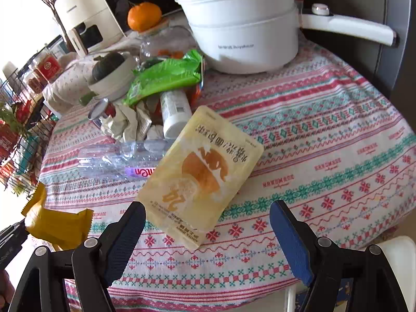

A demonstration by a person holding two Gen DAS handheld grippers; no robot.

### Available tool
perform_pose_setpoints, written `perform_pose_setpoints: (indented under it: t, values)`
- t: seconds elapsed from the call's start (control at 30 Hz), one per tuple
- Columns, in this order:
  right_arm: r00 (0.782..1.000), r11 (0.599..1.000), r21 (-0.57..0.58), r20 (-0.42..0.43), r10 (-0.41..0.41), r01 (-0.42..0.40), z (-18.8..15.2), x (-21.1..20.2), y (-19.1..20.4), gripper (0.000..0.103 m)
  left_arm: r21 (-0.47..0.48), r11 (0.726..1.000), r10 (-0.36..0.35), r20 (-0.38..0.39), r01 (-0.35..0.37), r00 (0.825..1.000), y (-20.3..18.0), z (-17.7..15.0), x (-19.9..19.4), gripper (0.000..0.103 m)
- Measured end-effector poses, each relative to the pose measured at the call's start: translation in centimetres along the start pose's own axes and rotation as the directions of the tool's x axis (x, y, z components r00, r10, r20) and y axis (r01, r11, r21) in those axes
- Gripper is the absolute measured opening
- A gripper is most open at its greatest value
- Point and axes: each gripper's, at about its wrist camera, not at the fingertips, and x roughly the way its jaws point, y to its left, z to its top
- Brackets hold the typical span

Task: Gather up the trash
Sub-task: 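Grasp the cream snack pouch with the right tool and lift it, then carry the wrapper and pouch over the bin and release both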

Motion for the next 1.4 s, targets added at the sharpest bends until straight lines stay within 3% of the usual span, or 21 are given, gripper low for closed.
perform_pose_setpoints:
  t: [0.13, 0.3, 0.43, 0.6, 0.73, 0.83, 0.9, 0.97, 1.13, 1.23, 1.4]
  values:
    - [0.998, 0.998, 0.055, -0.045, 0.033, -0.030, 0.4, 2.8, -0.1, 0.083, -0.022, 1.000, 0.002, -0.013, -0.002, 1.000, 0.8, 0.0, 0.3, 0.000]
    - [0.992, 0.974, 0.210, -0.077, 0.100, -0.082, 1.4, 5.8, -0.7, 0.085, -0.038, 0.999, -0.006, -0.028, 0.005, 1.000, 1.8, 0.3, 0.8, 0.000]
    - [0.987, 0.949, 0.296, -0.077, 0.139, -0.111, 2.7, 7.3, -0.3, 0.092, -0.050, 0.999, -0.015, -0.033, 0.013, 0.999, 2.3, 0.8, 1.3, 0.000]
    - [0.992, 0.960, 0.278, -0.112, 0.058, -0.024, 3.3, 9.4, 0.8, 0.092, -0.066, 0.998, -0.024, -0.039, 0.022, 0.999, 2.6, 1.2, 1.8, 0.000]
    - [0.989, 0.953, 0.304, -0.132, 0.060, -0.017, 2.6, 10.6, -0.1, 0.091, -0.071, 0.997, -0.033, -0.042, 0.030, 0.999, 2.7, 1.5, 2.0, 0.000]
    - [0.988, 0.942, 0.329, -0.114, 0.108, -0.065, 1.9, 10.6, -1.2, 0.083, -0.067, 0.997, -0.039, -0.042, 0.036, 0.998, 2.7, 1.5, 2.0, 0.000]
    - [0.984, 0.935, 0.340, -0.105, 0.143, -0.100, 1.5, 10.4, -1.6, 0.071, -0.063, 0.997, -0.042, -0.041, 0.039, 0.998, 2.6, 1.5, 2.0, 0.000]
    - [0.981, 0.940, 0.323, -0.120, 0.154, -0.108, 1.1, 10.6, -1.8, 0.045, -0.058, 0.998, -0.042, -0.042, 0.040, 0.998, 2.5, 1.4, 1.9, 0.000]
    - [0.982, 0.951, 0.292, -0.119, 0.144, -0.104, 0.7, 10.2, -2.0, 0.024, -0.052, 0.998, -0.037, -0.046, 0.035, 0.998, 2.2, 1.2, 2.0, 0.000]
    - [0.984, 0.954, 0.276, -0.099, 0.146, -0.114, 0.7, 9.0, -2.1, 0.017, -0.048, 0.998, -0.036, -0.043, 0.034, 0.998, 2.0, 1.2, 1.8, 0.000]
    - [0.990, 0.967, 0.227, -0.055, 0.130, -0.115, 0.8, 5.6, -2.3, 0.015, -0.034, 0.998, -0.047, -0.026, 0.046, 0.999, 1.1, 1.2, 1.1, 0.000]
